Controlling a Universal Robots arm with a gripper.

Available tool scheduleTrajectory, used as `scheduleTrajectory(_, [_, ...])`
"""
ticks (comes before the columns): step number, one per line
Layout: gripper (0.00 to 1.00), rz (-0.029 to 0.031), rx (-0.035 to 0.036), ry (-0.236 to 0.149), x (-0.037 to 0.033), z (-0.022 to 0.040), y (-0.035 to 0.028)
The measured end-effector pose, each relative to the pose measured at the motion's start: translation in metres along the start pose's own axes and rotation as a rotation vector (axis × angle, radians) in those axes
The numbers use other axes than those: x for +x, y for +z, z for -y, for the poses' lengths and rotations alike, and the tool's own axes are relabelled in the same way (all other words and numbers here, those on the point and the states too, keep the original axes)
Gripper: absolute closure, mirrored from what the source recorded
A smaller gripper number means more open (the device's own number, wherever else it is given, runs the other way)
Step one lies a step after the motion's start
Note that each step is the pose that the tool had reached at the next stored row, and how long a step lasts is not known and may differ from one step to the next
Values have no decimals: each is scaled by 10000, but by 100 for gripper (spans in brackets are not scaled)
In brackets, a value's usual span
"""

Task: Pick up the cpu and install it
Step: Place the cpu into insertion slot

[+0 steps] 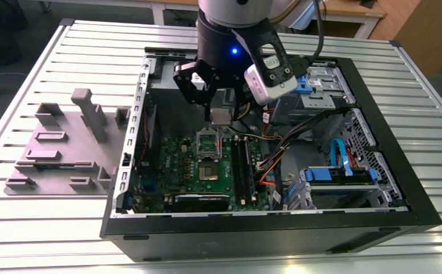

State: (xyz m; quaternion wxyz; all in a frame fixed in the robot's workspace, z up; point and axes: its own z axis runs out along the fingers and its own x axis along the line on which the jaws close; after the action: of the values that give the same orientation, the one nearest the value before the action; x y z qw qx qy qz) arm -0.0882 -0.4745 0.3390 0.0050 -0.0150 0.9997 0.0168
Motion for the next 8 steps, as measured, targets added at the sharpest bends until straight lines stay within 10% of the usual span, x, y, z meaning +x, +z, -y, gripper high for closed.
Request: scheduleTrajectory(8, [53,2,-3,0,1,0,9])
